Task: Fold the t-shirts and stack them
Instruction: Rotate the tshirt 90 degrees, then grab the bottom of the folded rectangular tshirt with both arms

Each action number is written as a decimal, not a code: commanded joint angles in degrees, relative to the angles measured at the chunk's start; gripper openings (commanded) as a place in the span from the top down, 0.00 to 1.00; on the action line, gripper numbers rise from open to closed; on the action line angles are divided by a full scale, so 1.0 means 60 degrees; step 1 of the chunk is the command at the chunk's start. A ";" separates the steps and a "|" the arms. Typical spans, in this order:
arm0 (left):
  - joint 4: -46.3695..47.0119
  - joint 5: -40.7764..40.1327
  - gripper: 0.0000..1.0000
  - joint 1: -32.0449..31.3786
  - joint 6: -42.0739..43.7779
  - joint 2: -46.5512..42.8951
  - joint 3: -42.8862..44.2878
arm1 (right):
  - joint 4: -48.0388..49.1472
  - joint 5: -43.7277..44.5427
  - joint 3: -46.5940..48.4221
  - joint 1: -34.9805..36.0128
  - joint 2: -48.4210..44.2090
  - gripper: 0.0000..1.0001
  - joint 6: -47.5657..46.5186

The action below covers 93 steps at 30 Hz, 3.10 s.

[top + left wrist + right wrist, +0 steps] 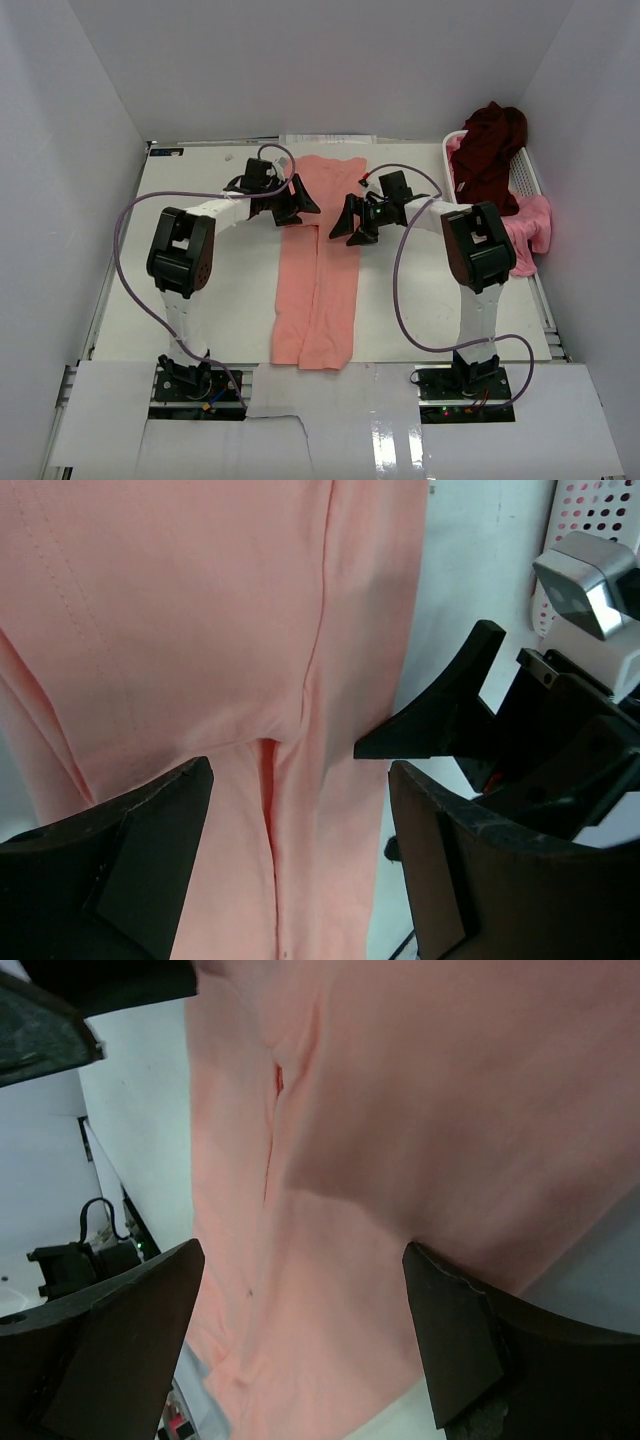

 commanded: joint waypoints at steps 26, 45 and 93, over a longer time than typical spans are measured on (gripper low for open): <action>-0.1637 -0.0807 0.18 0.0597 0.0544 0.3000 0.4462 | -0.1358 0.0546 0.3102 -0.0561 0.2199 0.12 -0.0495; -0.2428 -0.1261 0.13 0.0583 0.0808 -0.3422 0.1435 | -0.2765 0.1144 0.1731 -0.0005 -0.1732 0.07 -0.1725; -0.3468 -0.5538 0.37 -0.3988 -0.2400 -0.7328 -0.7931 | -0.1769 0.4954 -0.6185 0.5225 -0.6180 0.73 0.1717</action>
